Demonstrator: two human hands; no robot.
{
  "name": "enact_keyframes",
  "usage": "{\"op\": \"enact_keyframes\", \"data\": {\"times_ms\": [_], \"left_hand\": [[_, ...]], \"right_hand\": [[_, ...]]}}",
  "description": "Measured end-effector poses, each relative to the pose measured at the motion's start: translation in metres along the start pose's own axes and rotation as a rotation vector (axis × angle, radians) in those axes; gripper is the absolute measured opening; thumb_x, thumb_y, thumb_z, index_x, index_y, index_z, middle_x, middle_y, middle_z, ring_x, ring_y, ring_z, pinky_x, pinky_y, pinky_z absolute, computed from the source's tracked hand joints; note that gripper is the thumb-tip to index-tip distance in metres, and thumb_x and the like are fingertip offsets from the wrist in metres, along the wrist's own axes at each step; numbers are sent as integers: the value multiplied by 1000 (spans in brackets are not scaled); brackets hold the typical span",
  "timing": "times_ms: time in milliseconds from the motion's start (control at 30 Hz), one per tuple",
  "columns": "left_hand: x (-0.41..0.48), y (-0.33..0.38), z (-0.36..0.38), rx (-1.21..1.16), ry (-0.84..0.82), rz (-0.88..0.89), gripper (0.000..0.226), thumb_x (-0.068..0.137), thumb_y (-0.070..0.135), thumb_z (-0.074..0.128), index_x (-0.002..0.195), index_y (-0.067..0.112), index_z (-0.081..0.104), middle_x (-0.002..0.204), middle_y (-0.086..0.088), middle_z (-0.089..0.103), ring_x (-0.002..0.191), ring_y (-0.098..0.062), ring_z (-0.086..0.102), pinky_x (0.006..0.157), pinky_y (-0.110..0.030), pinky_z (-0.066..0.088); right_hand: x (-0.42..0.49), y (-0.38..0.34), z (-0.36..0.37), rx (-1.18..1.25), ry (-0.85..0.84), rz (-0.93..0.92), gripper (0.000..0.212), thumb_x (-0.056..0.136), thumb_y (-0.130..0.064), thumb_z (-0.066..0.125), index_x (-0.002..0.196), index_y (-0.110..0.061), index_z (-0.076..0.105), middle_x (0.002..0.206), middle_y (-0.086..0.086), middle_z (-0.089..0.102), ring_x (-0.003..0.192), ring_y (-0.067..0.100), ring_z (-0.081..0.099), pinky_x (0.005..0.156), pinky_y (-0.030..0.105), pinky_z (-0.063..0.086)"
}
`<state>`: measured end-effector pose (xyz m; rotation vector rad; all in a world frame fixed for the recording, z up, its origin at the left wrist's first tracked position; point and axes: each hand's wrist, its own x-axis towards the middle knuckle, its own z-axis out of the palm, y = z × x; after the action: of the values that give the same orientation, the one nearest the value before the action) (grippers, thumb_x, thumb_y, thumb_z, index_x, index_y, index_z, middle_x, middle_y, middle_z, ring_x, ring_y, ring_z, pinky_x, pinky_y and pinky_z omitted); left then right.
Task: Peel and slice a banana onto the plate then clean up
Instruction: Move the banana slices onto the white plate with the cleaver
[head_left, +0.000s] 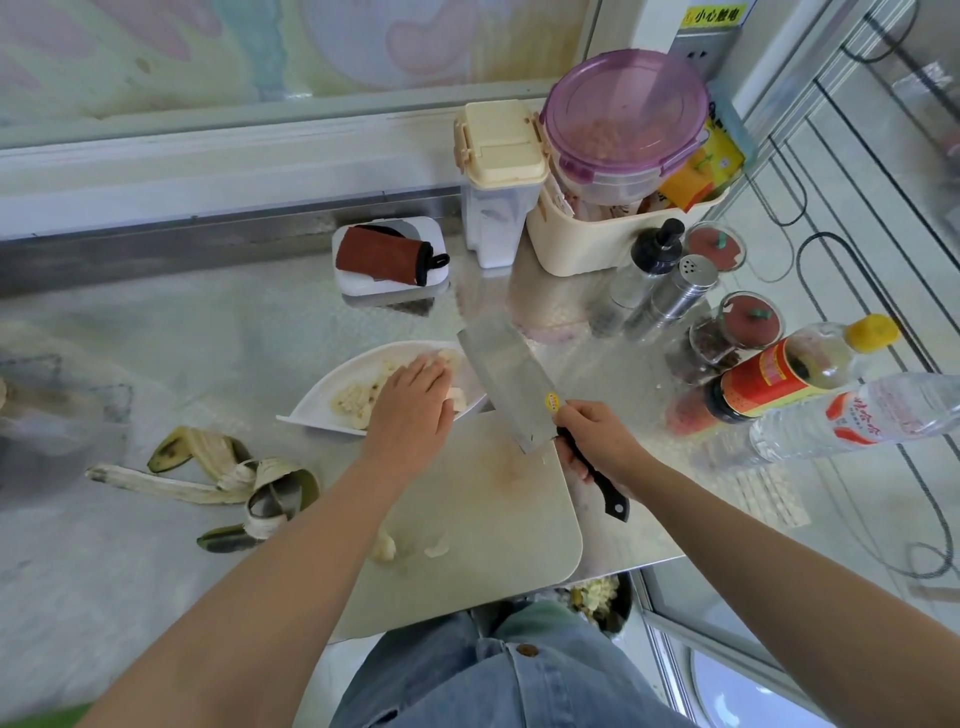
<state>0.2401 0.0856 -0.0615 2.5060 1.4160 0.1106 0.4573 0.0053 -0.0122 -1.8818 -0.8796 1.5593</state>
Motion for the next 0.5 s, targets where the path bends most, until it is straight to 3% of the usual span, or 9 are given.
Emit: {"op": "enact_keyframes", "data": {"times_ms": [133, 233, 333, 500], "left_hand": [[2, 6, -6, -6, 51, -73, 34, 93, 21, 48, 123, 9, 59, 139, -13, 47, 130, -30, 39, 104, -42, 33], [-1, 11, -16, -47, 171, -96, 23, 88, 14, 55, 106, 9, 67, 113, -12, 59, 105, -30, 50, 85, -42, 43], [-17, 7, -21, -110, 281, -122, 12, 86, 10, 56, 91, 10, 67, 93, -8, 57, 86, -26, 50, 72, -40, 46], [-62, -7, -17, -239, 324, -258, 9, 92, 18, 54, 92, 14, 63, 88, -2, 55, 71, -19, 51, 56, -32, 41]], "right_hand": [[-1, -1, 0, 1, 25, -21, 35, 98, -26, 43, 66, -13, 41, 47, 3, 48, 33, 17, 37, 38, 20, 30], [-4, 3, -1, -20, -9, -38, 36, 99, -27, 43, 66, -12, 40, 45, 2, 47, 33, 17, 36, 38, 20, 29], [-8, 15, -4, -87, -95, -60, 39, 99, -27, 44, 64, -11, 40, 46, 5, 48, 32, 18, 36, 38, 21, 28], [-14, 51, -5, -173, -198, -26, 33, 98, -15, 42, 65, -11, 43, 49, 8, 46, 34, 18, 35, 38, 22, 27]]}}
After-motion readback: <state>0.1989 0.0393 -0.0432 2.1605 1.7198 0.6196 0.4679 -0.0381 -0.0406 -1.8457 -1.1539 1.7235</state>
